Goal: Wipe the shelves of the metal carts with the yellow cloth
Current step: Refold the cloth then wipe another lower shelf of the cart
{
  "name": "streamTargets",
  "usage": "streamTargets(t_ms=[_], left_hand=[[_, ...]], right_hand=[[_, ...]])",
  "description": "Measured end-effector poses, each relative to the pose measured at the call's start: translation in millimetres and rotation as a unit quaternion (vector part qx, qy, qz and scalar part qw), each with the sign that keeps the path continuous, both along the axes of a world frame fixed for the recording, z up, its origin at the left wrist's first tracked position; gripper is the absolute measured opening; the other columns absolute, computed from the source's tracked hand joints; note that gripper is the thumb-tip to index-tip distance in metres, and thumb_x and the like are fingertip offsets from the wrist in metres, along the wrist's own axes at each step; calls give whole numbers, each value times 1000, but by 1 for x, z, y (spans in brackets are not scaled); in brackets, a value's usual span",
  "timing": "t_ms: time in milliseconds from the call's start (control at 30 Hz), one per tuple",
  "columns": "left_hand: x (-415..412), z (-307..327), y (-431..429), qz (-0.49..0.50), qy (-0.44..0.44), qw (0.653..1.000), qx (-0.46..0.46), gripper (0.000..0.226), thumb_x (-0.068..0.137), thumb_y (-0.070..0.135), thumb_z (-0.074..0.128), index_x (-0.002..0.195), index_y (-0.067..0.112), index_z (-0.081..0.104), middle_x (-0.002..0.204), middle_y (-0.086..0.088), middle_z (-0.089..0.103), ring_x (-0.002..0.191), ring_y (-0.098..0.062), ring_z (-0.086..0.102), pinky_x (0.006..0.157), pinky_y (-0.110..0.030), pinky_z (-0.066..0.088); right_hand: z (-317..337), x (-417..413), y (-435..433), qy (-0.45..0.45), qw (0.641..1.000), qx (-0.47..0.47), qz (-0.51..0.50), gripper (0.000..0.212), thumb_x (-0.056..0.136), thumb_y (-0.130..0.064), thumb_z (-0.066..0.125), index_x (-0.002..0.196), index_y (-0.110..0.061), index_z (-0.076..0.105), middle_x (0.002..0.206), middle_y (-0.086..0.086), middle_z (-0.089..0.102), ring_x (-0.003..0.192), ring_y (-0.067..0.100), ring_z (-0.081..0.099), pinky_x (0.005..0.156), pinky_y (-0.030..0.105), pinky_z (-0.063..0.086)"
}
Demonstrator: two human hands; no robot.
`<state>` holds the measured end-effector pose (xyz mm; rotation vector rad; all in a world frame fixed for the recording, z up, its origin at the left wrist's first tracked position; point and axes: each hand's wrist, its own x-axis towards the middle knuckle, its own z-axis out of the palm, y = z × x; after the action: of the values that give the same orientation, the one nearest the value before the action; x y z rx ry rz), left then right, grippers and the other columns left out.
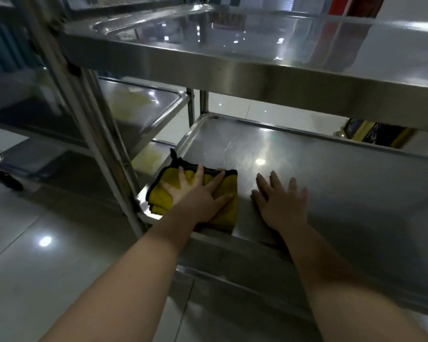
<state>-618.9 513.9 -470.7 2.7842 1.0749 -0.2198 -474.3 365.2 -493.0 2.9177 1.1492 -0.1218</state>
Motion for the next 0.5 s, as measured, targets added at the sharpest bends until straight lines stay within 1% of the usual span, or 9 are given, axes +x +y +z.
streamTargets(t_ms=[67,167,233,333,433,500], left_hand=[[30,-3,31,-22,-19,1000,5,67,84,84,16,143,65,-8,164,4,-15,144,-46,-22,104,-80,-3],[82,3,70,-54,6,999,6,69,84,84,16,145,62,-9,165,1,-10,145,-48,-16,103,-80,-7],[97,8,74,-63,19,998,3,70,84,85,16,146,61,-9,165,0,-9,145,-49,-15,103,-80,-7],[61,6,46,-79,28,996,-4,67,85,84,15,143,64,-12,164,4,-16,145,-46,-20,103,-80,-8],[-9,-5,-4,-112,52,992,29,65,83,84,10,133,67,-27,160,7,-28,144,-44,-24,101,-80,-10],[-24,-7,-13,-112,63,991,35,65,82,84,10,131,68,-30,158,8,-31,143,-45,-26,100,-80,-13]], right_hand=[[-2,4,2,-8,1000,-5,1,59,96,-64,6,152,-48,-8,165,-6,-6,149,42,-3,116,63,4],[-8,9,5,-12,1000,0,-2,59,96,-65,6,151,-50,-9,165,-7,-8,149,40,-5,116,63,4],[-7,12,6,-12,1000,-1,-2,59,96,-66,6,151,-51,-9,165,-7,-8,149,40,-5,116,63,6],[-3,15,4,-13,1000,-8,4,59,96,-66,7,151,-50,-7,165,-7,-6,149,40,-2,116,63,9],[1,12,0,11,1000,3,-1,58,97,-64,10,151,-51,-6,165,-8,-8,149,39,-5,117,62,2],[0,6,0,16,1000,11,-4,57,98,-63,10,152,-50,-6,165,-8,-9,149,39,-7,117,62,-1]])
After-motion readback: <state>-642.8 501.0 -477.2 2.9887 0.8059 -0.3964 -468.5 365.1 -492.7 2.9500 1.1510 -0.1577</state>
